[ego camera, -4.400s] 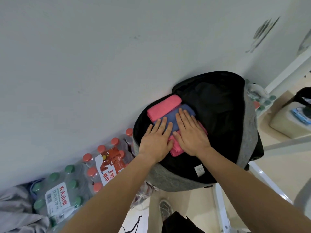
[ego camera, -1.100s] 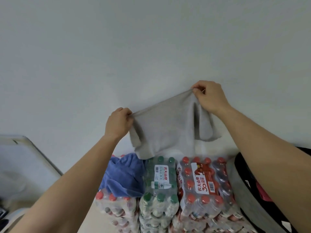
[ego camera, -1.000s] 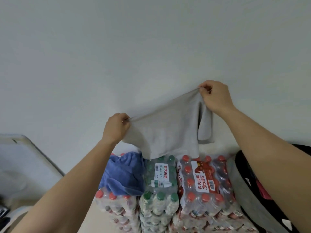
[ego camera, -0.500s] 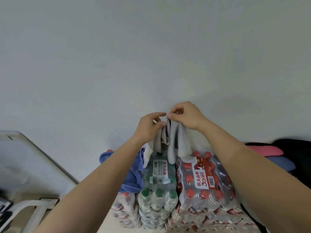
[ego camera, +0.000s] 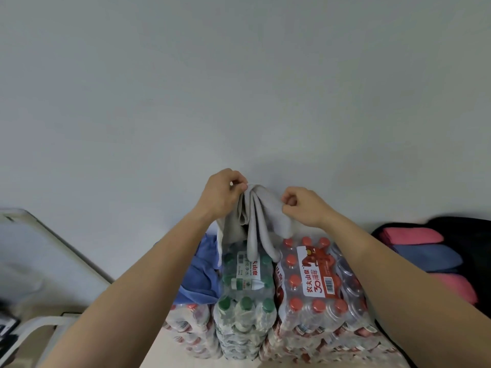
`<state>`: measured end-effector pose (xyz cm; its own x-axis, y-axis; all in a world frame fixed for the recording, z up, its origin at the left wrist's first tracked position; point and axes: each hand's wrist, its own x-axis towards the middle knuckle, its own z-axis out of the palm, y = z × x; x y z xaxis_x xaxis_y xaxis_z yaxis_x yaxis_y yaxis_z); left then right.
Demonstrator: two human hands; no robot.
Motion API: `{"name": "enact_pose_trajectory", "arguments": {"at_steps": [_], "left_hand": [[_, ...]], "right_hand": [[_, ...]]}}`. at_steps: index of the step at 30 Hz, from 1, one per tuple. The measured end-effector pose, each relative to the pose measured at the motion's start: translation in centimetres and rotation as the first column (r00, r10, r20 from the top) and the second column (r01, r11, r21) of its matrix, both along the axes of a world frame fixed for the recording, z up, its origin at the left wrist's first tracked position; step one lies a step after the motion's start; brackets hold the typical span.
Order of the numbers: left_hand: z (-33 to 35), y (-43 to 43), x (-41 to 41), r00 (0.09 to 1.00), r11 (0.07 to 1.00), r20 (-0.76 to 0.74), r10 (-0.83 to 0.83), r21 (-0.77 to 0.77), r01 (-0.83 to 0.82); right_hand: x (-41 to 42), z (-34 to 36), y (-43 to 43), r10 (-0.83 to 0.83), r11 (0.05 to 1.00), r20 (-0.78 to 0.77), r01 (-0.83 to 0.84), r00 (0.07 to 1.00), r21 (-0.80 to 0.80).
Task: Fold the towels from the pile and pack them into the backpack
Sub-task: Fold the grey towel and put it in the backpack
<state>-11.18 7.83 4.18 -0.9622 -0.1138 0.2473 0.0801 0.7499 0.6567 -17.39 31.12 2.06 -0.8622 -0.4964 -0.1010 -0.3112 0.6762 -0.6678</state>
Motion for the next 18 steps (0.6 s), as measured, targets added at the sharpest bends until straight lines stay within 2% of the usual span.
{"name": "enact_pose_trajectory", "arguments": {"at_steps": [7,18], "left_hand": [[-0.8,-0.9,0.1,0.995,0.995,-0.010,0.101,0.002,-0.101],[-4.1,-0.6,0.0,0.980,0.985,0.097,0.173,-0.025,-0.172]], "right_hand": [[1.1,-2.3,1.5,0.109,0.986,0.022,-0.111,0.994,0.128],[0.8,-4.2,6.1,-0.075,0.976,-0.019,0.077,0.997,0.206]]}}
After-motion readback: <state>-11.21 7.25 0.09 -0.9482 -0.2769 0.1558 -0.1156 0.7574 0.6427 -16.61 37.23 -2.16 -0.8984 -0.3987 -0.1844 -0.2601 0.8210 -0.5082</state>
